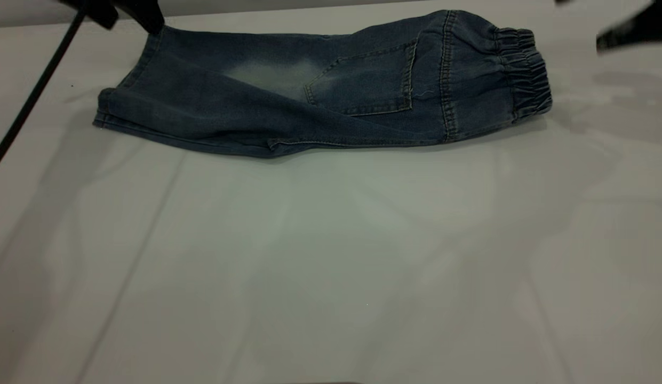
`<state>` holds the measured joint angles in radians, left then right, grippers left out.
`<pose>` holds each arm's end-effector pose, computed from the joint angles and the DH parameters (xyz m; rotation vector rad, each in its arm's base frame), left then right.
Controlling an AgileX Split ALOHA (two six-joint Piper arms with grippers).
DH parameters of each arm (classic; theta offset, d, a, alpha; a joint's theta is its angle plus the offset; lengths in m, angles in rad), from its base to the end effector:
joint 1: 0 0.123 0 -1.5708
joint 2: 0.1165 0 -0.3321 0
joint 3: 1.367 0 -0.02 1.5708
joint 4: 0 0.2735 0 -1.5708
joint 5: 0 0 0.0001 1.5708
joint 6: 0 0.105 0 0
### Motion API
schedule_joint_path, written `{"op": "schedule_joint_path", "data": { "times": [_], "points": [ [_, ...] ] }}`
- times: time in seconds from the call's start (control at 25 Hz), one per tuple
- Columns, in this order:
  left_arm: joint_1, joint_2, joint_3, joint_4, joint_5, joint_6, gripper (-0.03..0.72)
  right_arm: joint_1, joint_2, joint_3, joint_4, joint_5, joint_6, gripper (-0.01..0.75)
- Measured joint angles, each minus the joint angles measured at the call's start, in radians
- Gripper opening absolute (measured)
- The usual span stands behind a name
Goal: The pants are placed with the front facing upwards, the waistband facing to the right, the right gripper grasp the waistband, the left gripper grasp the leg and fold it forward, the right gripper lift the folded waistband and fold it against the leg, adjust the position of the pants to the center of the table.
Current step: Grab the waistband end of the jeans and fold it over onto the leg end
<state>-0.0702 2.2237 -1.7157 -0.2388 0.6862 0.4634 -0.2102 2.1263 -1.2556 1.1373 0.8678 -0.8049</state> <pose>0.5341 -0.0534 0.1759 0.5056 2.6001 -0.1318 0.4444 -0.0204 0.1323 0.2901 2.6004 1.0352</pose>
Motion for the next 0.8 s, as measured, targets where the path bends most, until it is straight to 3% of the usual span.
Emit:
{"op": "schedule_joint_path", "data": {
  "times": [0.16,0.8],
  "points": [
    [-0.029,0.0,0.0,0.0,0.023,0.001,0.586,0.013,0.05,0.027,-0.007,-0.004,0.011,0.592],
    [-0.149,0.0,0.0,0.0,-0.017,0.005,0.586,0.013,0.231,0.03,0.33,-0.014,-0.214,0.594]
  ]
}}
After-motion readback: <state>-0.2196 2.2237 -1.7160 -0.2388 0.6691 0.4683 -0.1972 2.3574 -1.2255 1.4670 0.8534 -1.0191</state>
